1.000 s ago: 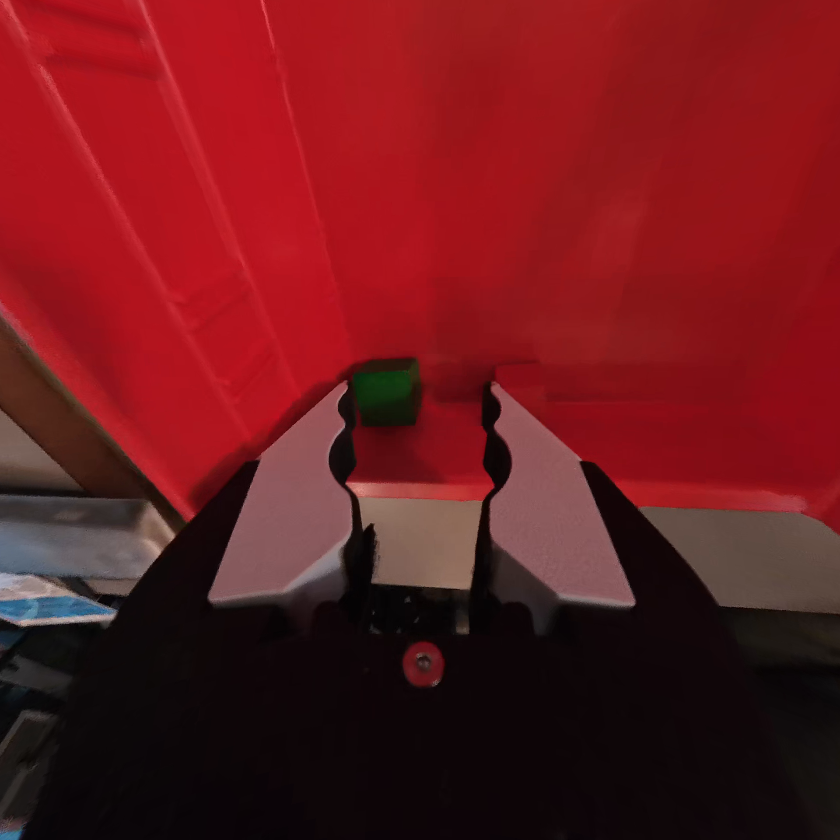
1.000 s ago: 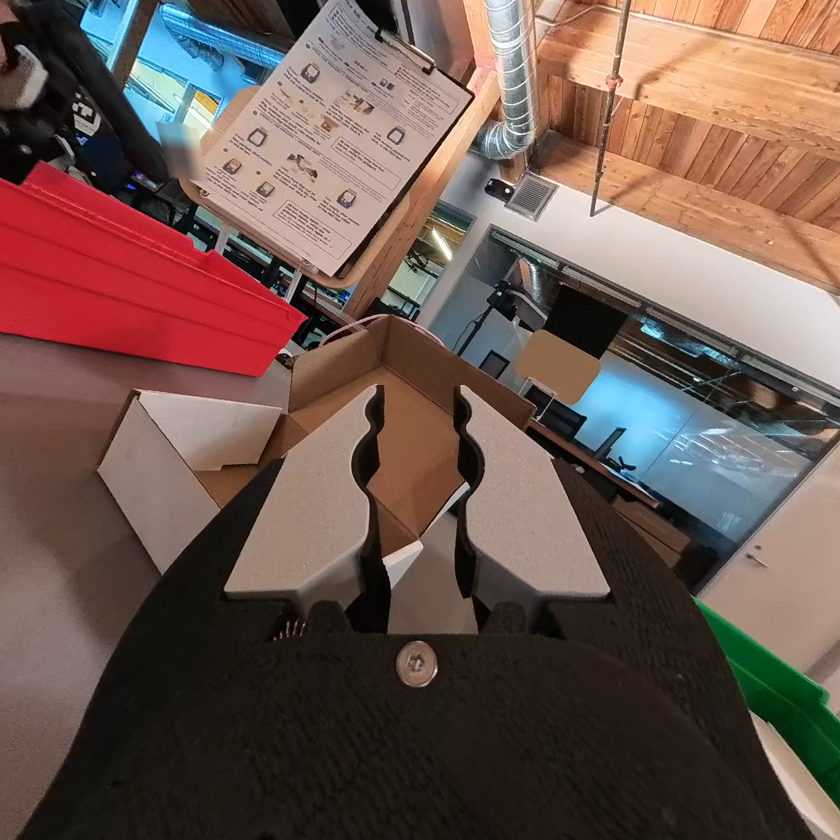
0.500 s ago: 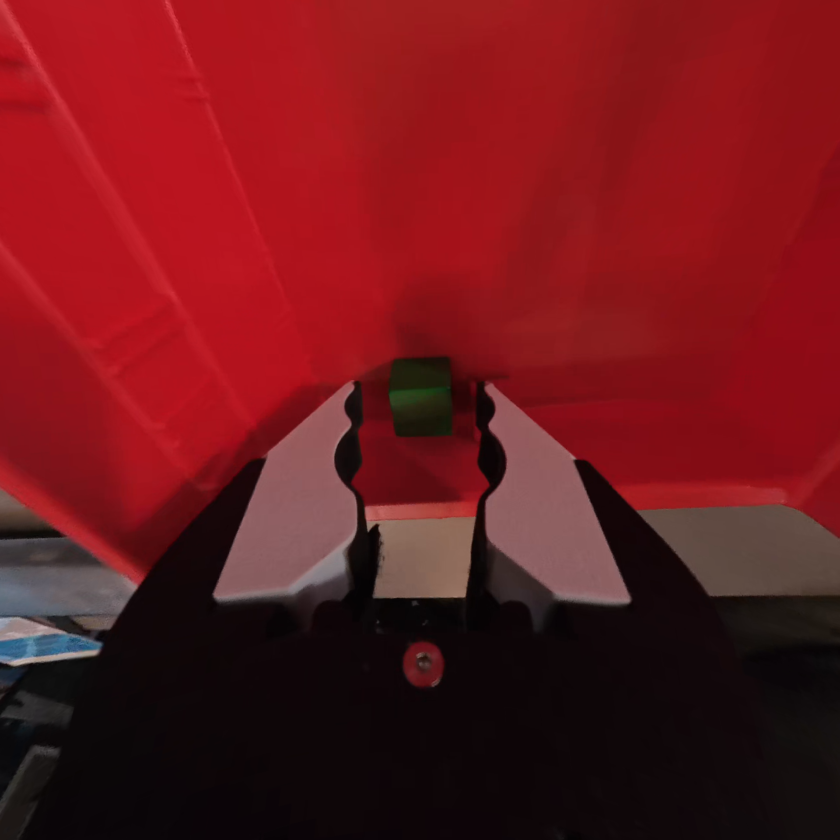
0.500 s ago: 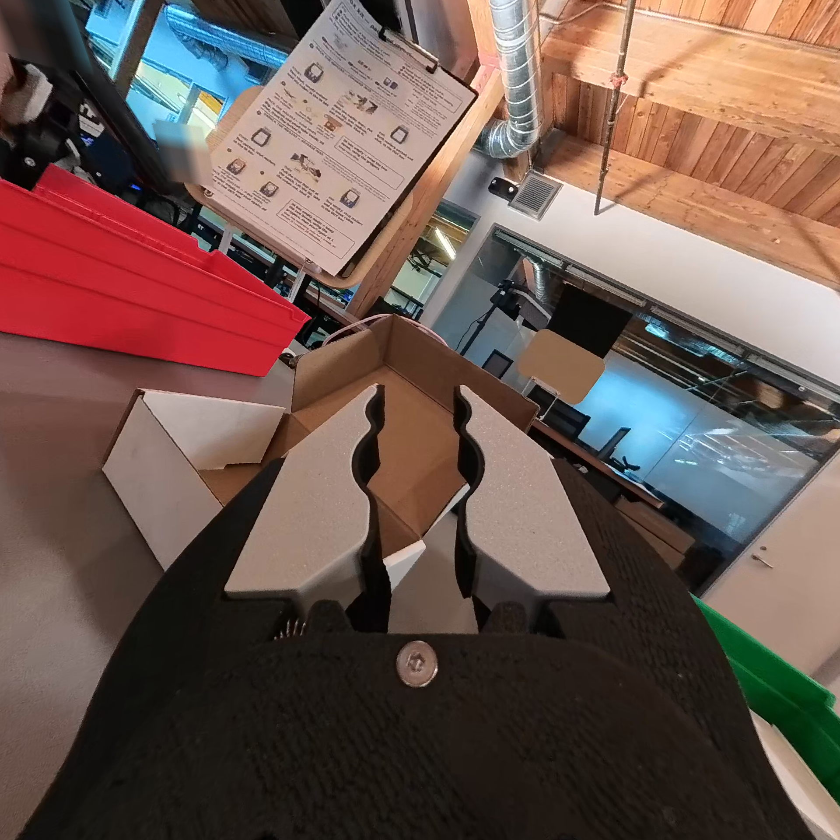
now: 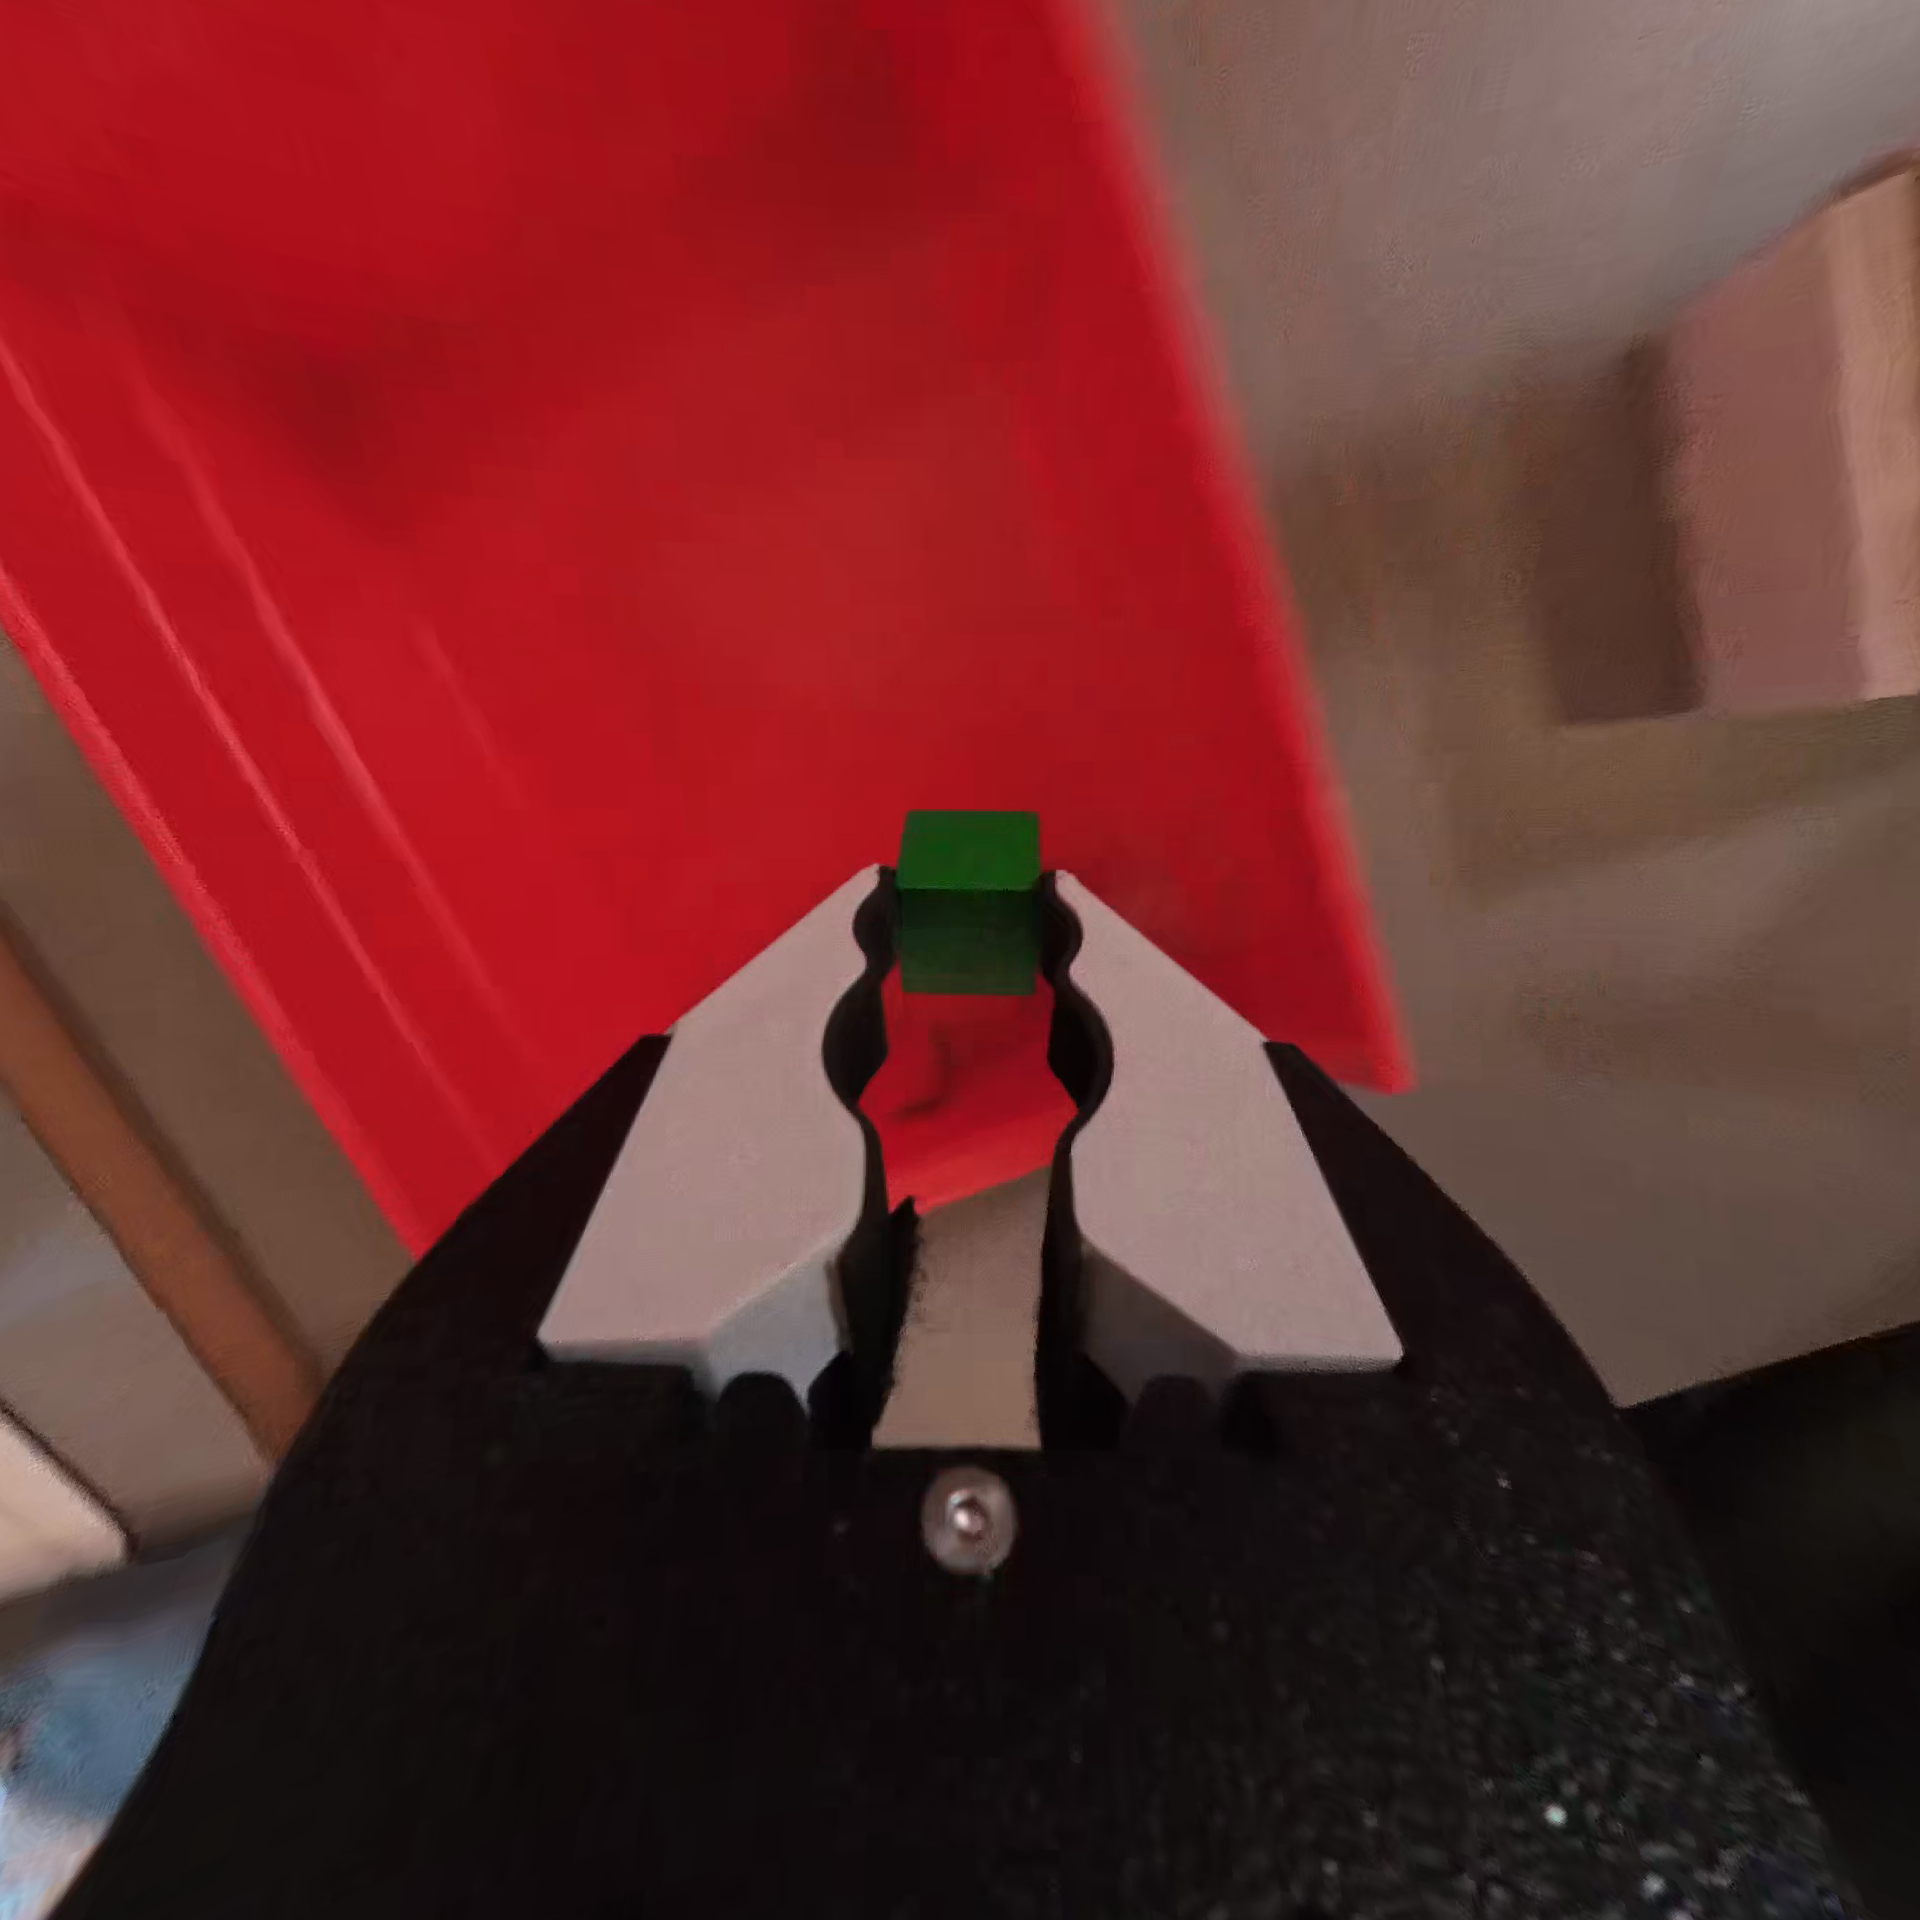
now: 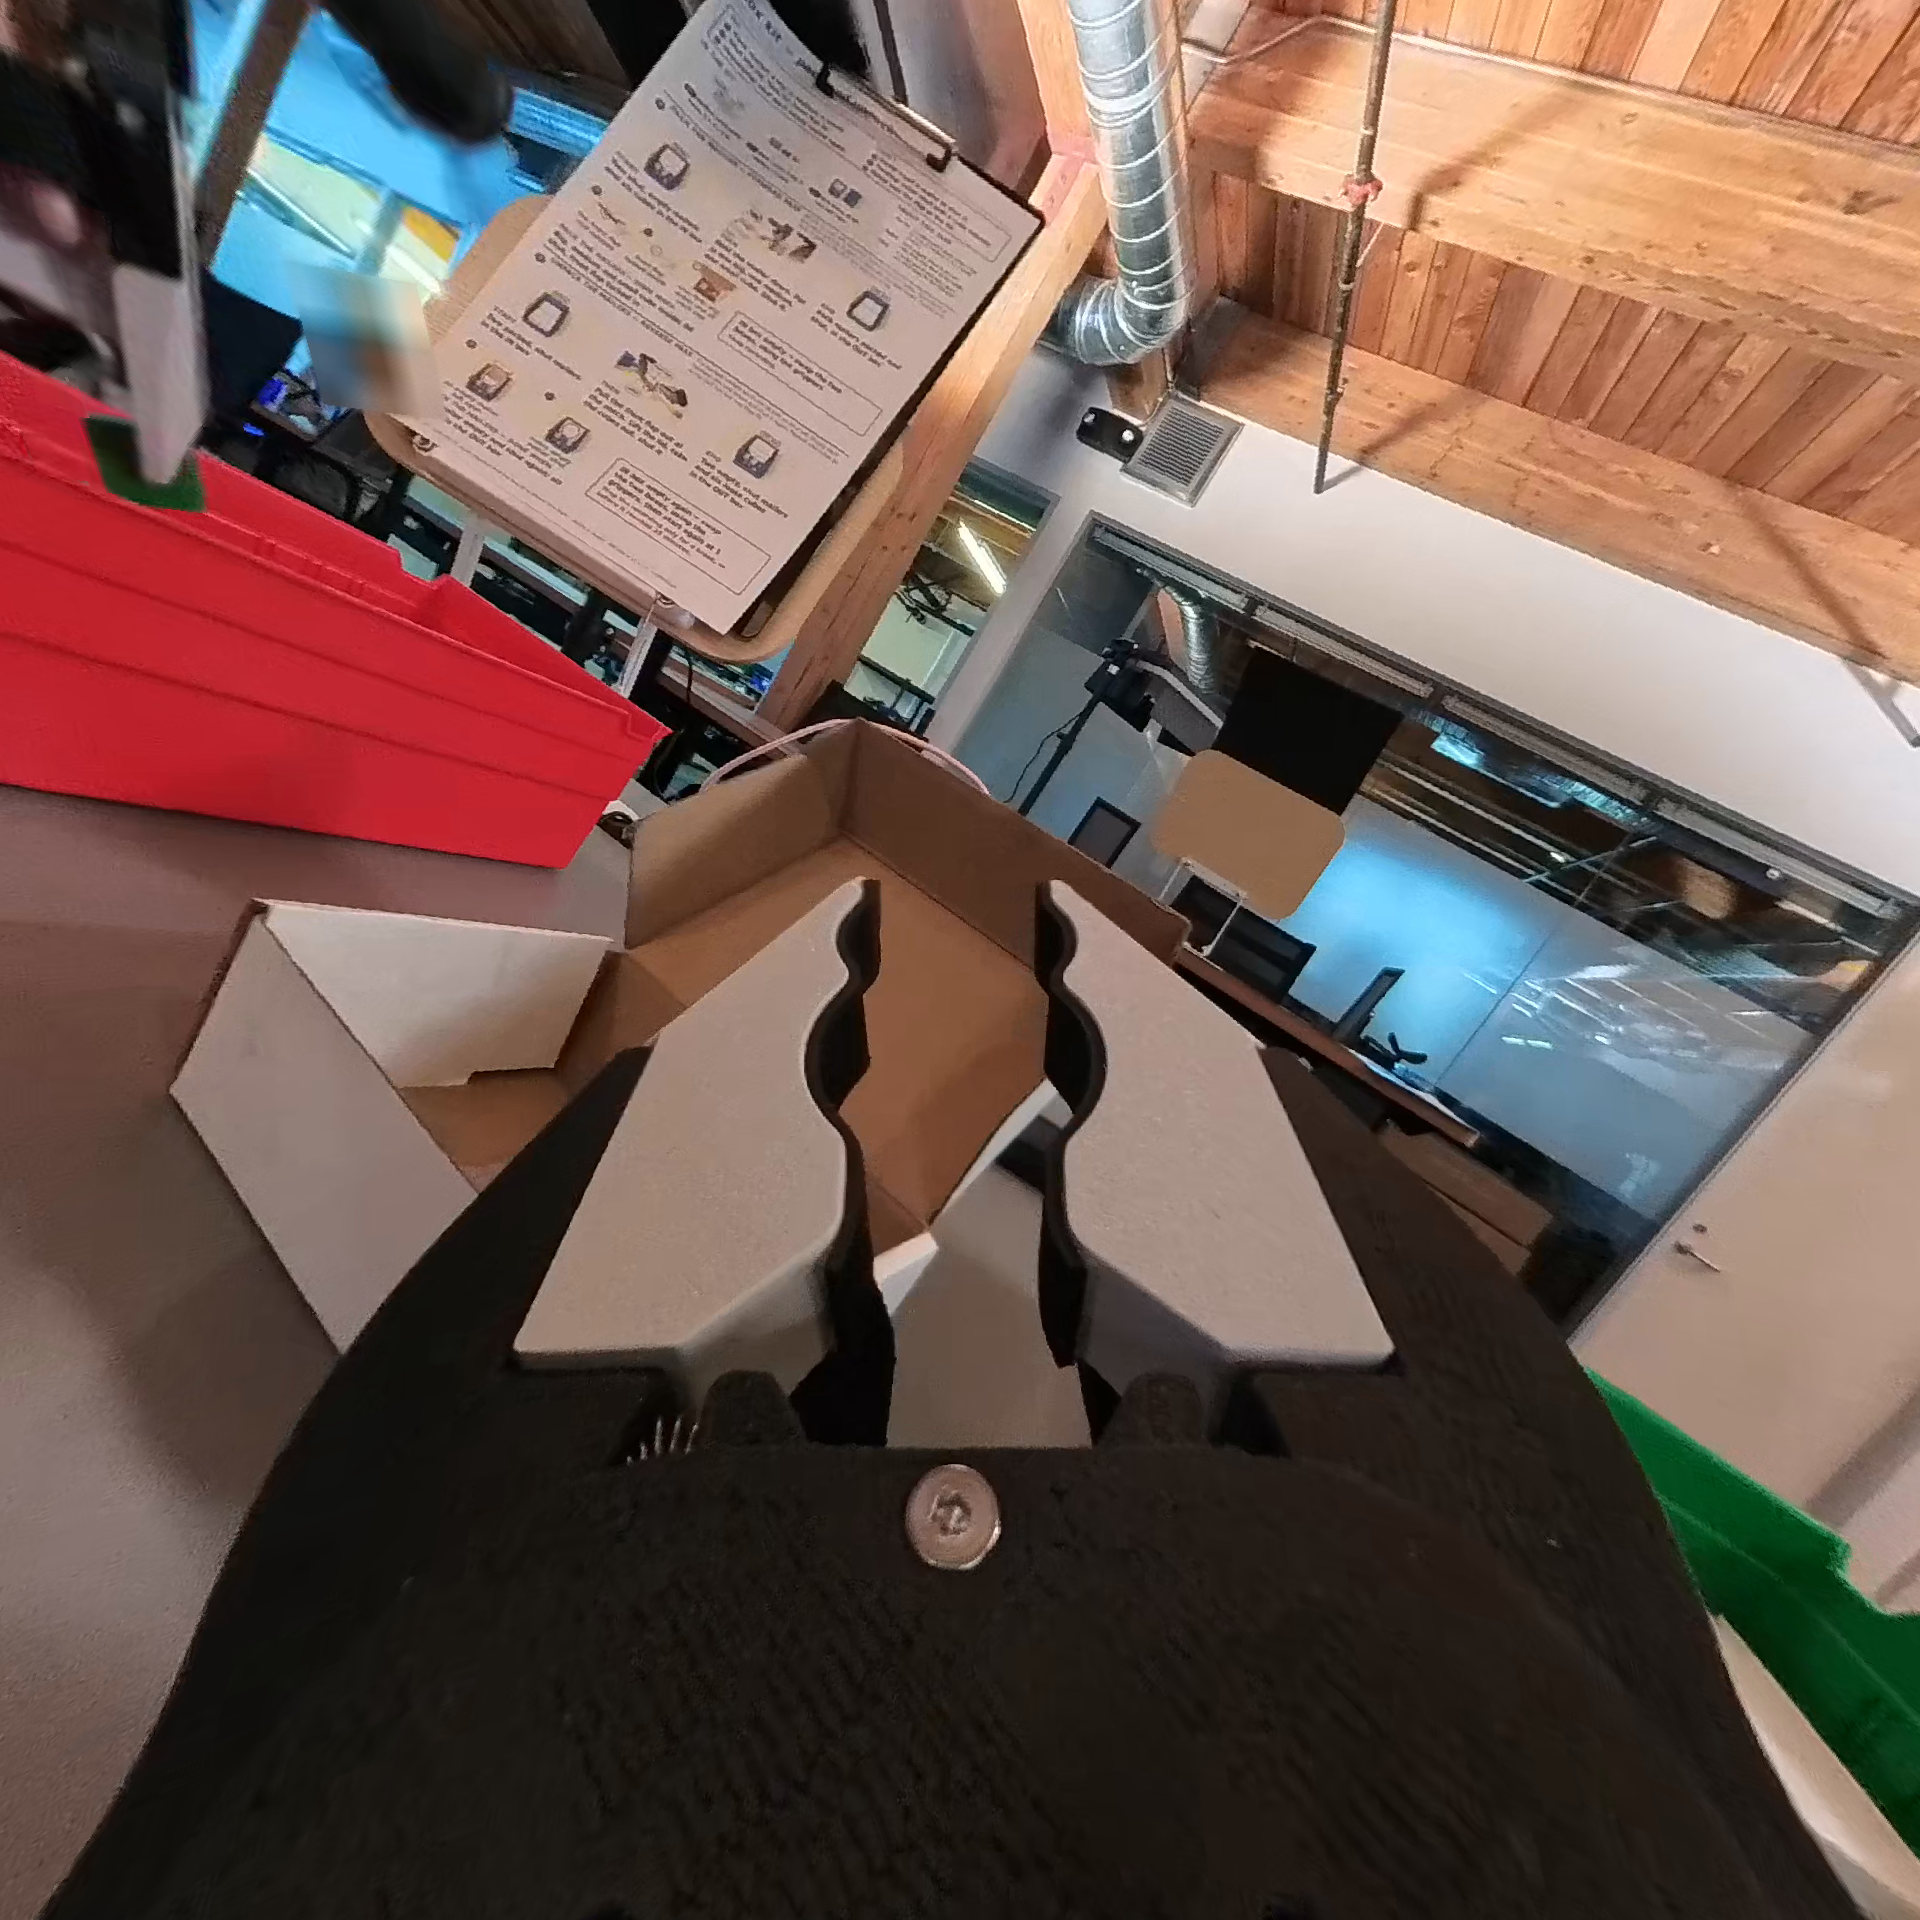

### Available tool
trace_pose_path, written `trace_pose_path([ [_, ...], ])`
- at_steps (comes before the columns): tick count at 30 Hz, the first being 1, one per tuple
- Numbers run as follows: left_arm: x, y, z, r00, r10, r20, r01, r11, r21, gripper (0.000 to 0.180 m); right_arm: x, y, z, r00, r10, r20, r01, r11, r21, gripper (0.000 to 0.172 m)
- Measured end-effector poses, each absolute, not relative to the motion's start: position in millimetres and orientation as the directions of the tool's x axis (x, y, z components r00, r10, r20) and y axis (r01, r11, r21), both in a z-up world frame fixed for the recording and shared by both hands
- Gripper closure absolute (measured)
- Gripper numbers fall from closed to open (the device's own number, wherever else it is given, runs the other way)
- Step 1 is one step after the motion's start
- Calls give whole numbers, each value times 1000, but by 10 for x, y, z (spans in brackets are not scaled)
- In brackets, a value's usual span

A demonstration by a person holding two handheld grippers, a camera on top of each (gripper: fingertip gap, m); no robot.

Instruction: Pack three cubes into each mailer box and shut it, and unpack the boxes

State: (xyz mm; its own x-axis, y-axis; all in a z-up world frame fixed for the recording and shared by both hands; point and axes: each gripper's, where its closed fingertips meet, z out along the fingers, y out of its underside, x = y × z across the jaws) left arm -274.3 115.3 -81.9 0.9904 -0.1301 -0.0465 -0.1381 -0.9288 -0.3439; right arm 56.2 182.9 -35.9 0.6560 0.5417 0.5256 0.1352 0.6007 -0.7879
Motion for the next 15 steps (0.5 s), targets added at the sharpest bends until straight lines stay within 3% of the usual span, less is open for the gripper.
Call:
trace_pose_path([
  [3,-2009,1364,-400,950,-304,-65,-289,-788,-543,155,627,1890,-350,682,531,503,132,587,-799,144],
  [6,-1183,1460,-259,864,-488,-123,-449,-638,-625,155,681,1955,-372,698,527,485,137,567,-812,144],
  [11,-199,1568,-661,718,-683,-136,-636,-565,-526,155,806,2043,-378,731,505,458,140,546,-826,144],
  [15,25,1768,-1076,703,-706,-89,-675,-622,-396,155,858,2067,-375,745,504,437,128,535,-835,144],
])
